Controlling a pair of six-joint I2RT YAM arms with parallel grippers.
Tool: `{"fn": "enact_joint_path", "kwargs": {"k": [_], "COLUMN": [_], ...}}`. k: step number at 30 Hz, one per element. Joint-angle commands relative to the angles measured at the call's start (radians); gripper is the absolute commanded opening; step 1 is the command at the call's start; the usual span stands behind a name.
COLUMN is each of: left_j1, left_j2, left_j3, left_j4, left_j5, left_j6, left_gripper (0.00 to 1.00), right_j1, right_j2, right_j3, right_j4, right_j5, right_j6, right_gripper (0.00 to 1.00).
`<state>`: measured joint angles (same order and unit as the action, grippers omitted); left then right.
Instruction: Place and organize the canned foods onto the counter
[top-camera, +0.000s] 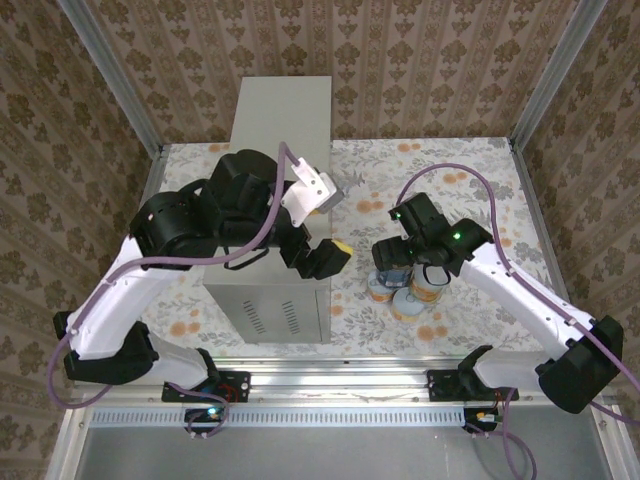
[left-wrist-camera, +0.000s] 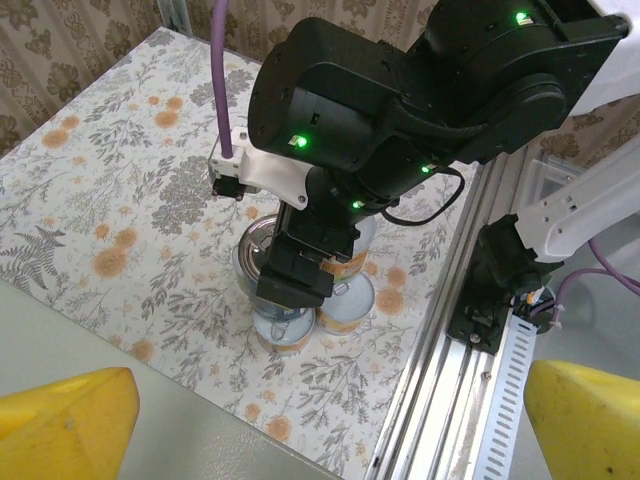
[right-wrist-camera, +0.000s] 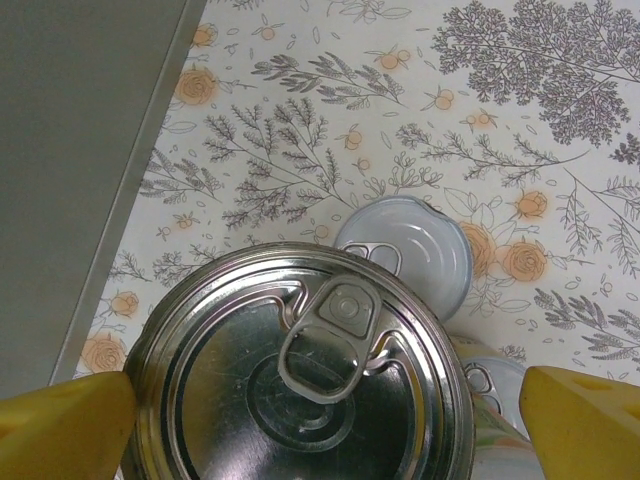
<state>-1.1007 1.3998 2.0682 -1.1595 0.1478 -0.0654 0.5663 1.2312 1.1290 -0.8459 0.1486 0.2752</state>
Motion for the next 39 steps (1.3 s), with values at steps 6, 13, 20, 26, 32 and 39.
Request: {"fn": "enact_joint_path", "kwargs": {"k": [6,13,20,26,32,39], "left_j1": [-0.017,-0.022,-0.024,-0.024,-0.024,-0.024], "left_j2": [0.005,-0.007,-0.007,-0.004,-0.004,-0.007], "left_j3": [0.026,0.005,-0.013,-0.024,-0.032,-0.048], "left_j4": [-0.006,0.018,0.031,0.032,0.031,0.038], "left_j5": [-0.033,-0.036,-0.034,-0.042,-0.040,-0.035], "left_j6": [0.024,0.024,0.028,0.036,0.038,0.036], "left_gripper": [1.00,1.00,1.00,1.00,1.00,1.00], "right_j1": [0.001,0.006,0.013,0.017,0.017,0.018], "right_j2": [-0.062,-0.103,-0.115,-0.100,-0.062,-0.029], "right_j3": [-0.036,-0.049,-0.076,-0.078,-0.103,-0.092], "right_j4": [-0.028,-0.028,-0.018,-0.005,0.040,0.069], "right_j5": [-0.049,-0.053,-0.052,-0.073,-0.059,-0.044], "right_j6": [-0.025,-0.018,-0.014,-0.013,-0.008,-0.009], "right_gripper": [1.00,1.00,1.00,1.00,1.00,1.00]}}
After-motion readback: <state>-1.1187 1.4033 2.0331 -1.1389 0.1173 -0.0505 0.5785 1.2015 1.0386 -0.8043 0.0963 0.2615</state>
